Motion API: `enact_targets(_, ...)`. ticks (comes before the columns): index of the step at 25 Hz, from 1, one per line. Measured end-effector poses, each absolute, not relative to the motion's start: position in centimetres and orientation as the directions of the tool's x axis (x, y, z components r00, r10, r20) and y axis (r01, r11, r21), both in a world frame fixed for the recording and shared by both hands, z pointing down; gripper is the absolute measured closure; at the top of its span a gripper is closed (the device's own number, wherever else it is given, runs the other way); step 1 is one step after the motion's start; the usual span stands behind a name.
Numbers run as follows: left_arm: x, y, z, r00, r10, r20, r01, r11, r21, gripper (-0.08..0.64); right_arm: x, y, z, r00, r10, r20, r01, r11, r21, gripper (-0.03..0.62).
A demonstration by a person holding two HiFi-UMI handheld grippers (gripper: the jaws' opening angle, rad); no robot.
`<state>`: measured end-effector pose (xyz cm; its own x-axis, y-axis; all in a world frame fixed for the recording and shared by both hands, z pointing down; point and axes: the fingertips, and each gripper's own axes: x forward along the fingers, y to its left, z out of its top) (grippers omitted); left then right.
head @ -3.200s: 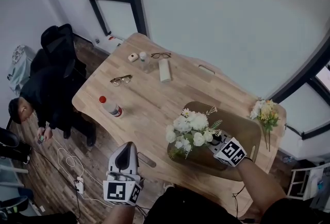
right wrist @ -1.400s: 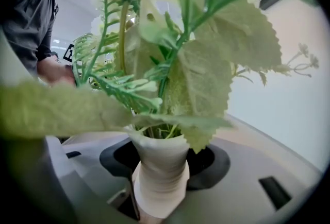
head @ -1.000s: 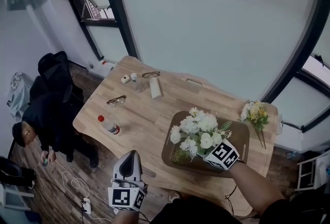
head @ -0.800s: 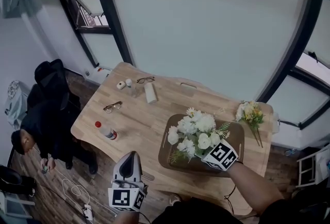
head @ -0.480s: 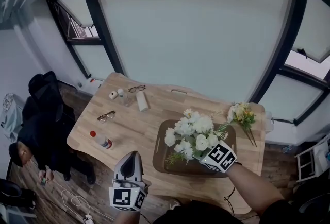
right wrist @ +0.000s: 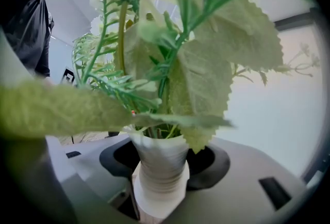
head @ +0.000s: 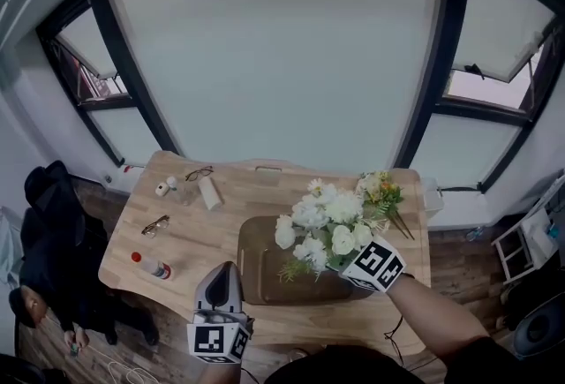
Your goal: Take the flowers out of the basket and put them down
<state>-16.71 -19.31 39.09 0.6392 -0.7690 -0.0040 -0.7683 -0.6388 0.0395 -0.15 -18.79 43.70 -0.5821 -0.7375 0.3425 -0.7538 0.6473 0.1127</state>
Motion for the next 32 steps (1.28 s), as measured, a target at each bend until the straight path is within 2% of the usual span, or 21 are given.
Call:
enact_targets(21, -4.6, -19.7, 38.3, 0.801, -0.599, -0.013, -0.598, -0.801, 0.042, 0.558, 11.5, -13.8, 37.4, -0.369, -0.885, 0.282, -0.884, 0.428, 0.187, 0.336)
enact_targets(32, 0.6, -19.2, 39.0, 0.884, -0.468, -0.01, -0.467, -0.883, 0.048, 0.558, 16.0, -11.2, 38.2, -0.222, -0.932, 0.287, -0.94, 0.282, 0.19, 0.337)
